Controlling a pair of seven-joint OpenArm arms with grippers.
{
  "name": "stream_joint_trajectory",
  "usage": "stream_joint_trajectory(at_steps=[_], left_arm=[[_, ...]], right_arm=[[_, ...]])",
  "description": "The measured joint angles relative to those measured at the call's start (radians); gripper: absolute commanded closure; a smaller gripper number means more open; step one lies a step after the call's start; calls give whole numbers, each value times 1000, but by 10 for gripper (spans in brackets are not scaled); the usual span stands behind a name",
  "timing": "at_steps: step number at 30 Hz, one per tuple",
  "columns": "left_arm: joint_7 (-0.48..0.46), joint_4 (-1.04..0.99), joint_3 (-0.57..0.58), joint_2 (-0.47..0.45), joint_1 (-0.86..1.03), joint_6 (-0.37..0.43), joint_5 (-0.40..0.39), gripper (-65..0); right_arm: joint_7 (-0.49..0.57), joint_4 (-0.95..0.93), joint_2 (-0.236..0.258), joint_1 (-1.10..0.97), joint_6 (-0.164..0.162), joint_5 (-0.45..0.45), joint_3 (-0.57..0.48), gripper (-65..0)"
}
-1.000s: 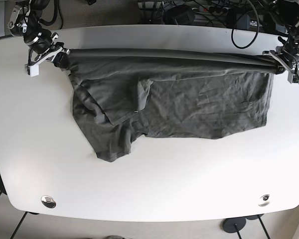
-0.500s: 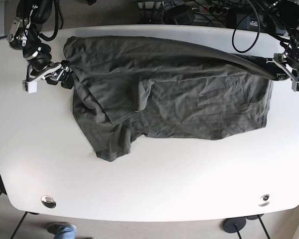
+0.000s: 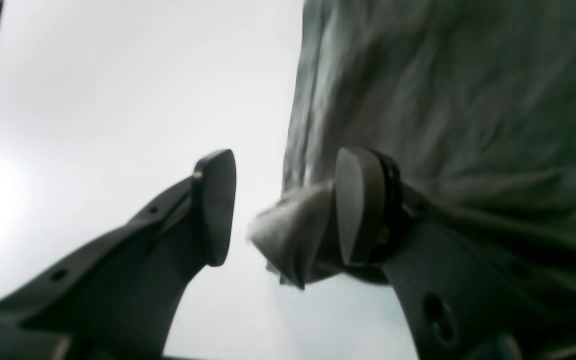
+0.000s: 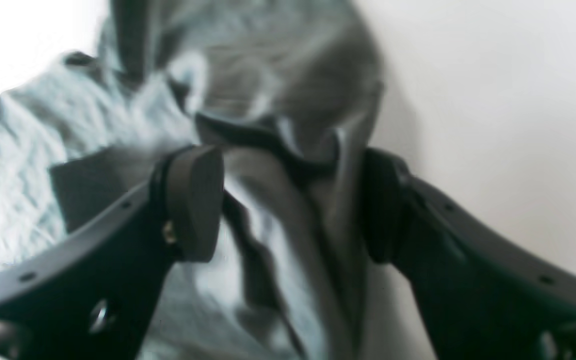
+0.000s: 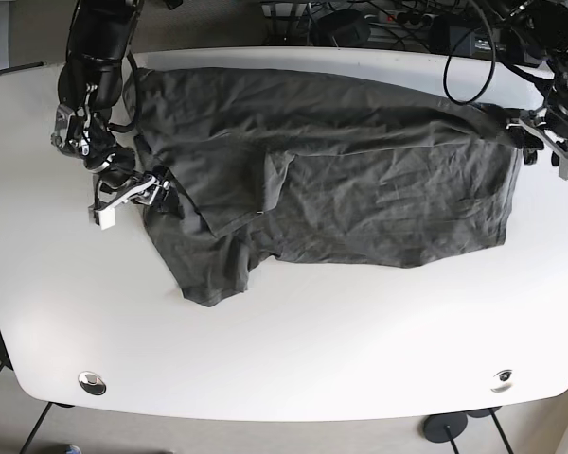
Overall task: Fold the T-shirt properly
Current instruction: 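Regrasp the shirt's lower edge with both grippers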
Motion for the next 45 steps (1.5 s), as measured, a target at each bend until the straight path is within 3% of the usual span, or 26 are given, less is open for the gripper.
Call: stream_joint_trajectory(at_steps=[3, 5, 7, 10, 11, 14, 19, 22, 27, 32, 34, 36, 37, 38, 39, 45], left_arm=[[1, 4, 3, -2, 0, 0, -59, -300], [1, 4, 3, -2, 0, 0, -63, -303], [10, 1, 4, 0, -35, 0, -53, -306], [-3, -11, 22, -3, -116, 3, -19, -374], [0, -39, 65, -6, -153, 72, 10, -442], [2, -147, 123, -3, -251, 170, 40, -515], [-18, -468, 201, -61, -409, 180, 55, -515], [-126, -618, 250, -100, -448, 181, 55, -515], [-231, -898, 355, -137, -538, 175, 39, -515], [-250, -968, 397, -149, -571, 76, 34, -504], [-251, -969, 432, -146, -576, 70, 32, -401], [-232, -972, 444, -140, -579, 66, 31, -233], [-222, -973, 444, -138, -577, 66, 24, -113], [-220, -973, 443, -141, -575, 66, 24, -49], [-216, -970, 441, -141, -572, 66, 26, -11], [-134, -748, 342, -129, -523, 11, 49, -7]], right_arm=[[31, -51, -10, 18, 15, 17, -3, -365], [45, -96, -7, 41, 14, 18, -3, -211], [52, -114, -1, 45, 6, 10, -3, -16], [43, -113, -1, 49, 3, 7, -3, -22], [40, -113, -1, 53, 3, 6, -3, -19], [40, -113, -2, 53, 3, 7, -3, -21], [40, -113, -2, 54, 3, 7, -3, -21], [40, -113, -2, 53, 3, 7, -3, -21], [40, -113, -2, 54, 3, 7, -3, -22], [40, -113, -8, 53, 3, 7, -3, -22], [40, -113, -8, 53, 3, 7, -3, -22], [41, -113, -10, 53, 3, 7, -3, -22], [40, -113, -9, 53, 3, 7, -3, -22], [41, -113, -9, 53, 3, 7, -3, -22], [40, -113, -9, 53, 3, 7, -3, -22], [25, -7, -11, 8, -4, -4, -3, -19]])
